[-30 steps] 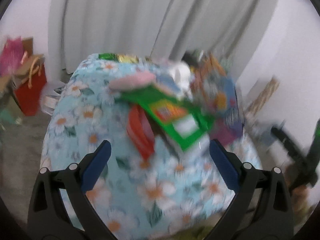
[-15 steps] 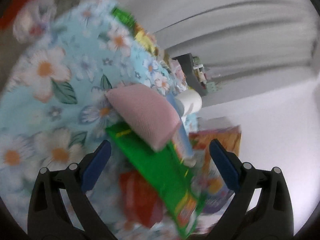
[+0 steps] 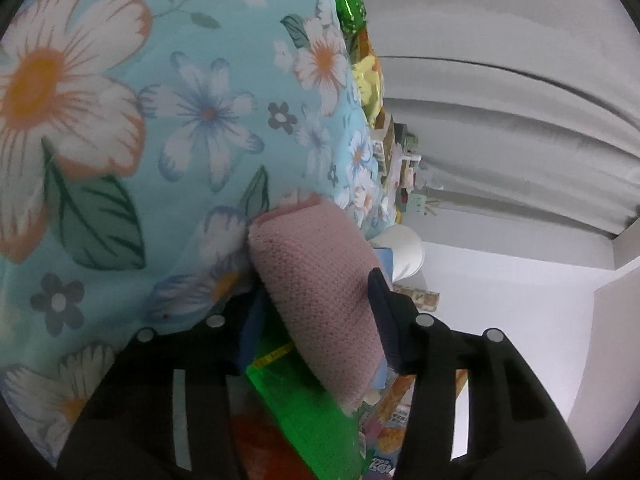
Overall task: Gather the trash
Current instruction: 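Reach into the pile and grasp the pink knitted packet with the left tool, then grasp the clear plastic wrapper with the right tool while the left tool holds the pink packet, then carry both items over the blue wastebasket and open both tools to drop them, then grasp the blue snack bag with the left tool while the right tool grasps the clear plastic cup, then carry the bag and cup to the blue wastebasket and open both tools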
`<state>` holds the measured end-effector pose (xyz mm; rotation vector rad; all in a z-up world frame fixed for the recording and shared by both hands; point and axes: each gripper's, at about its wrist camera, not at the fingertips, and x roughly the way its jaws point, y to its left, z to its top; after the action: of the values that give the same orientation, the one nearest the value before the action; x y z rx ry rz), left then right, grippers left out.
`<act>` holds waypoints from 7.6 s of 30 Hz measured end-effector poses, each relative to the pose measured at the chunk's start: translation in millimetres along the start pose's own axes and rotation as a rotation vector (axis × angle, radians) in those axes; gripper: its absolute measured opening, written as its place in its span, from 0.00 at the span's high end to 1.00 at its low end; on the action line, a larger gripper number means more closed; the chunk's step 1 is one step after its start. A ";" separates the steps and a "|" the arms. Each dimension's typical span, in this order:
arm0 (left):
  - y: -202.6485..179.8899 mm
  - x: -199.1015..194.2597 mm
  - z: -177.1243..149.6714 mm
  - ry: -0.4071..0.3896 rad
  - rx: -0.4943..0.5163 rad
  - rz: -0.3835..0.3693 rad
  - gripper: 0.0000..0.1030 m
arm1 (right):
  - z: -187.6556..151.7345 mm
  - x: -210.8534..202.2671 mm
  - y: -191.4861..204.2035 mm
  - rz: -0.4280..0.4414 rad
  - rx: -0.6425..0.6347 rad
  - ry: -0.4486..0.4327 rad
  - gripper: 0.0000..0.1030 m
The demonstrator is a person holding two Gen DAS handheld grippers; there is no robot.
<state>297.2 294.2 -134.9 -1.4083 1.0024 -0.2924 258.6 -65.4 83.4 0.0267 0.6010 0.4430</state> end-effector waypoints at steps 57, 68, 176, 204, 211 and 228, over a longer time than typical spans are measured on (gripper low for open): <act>-41.8 -43.2 -7.0 -0.082 0.337 0.005 0.70 | 102.6 361.5 -191.9 0.143 0.740 0.697 0.93; -61.5 -68.6 -18.0 -0.164 0.401 -0.018 0.72 | 137.1 305.1 -201.7 0.245 0.770 0.492 0.96; -162.4 35.1 -343.5 -0.295 1.484 0.425 0.11 | -80.2 103.8 -194.9 0.285 1.144 0.445 0.51; -157.8 59.9 -339.5 -0.358 1.530 0.599 1.00 | -83.1 88.9 -196.9 0.338 1.077 0.389 0.93; -166.9 48.0 -347.1 -0.406 1.538 0.552 1.00 | -72.1 80.1 -198.5 0.380 1.072 0.341 0.93; -171.6 39.5 -358.2 -0.415 1.533 0.535 1.00 | -86.2 47.8 -200.4 0.332 0.951 0.358 0.90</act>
<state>127.0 -11.4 57.2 0.2084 0.4777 -0.2417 325.3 -236.2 -44.1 0.9817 1.1257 0.4492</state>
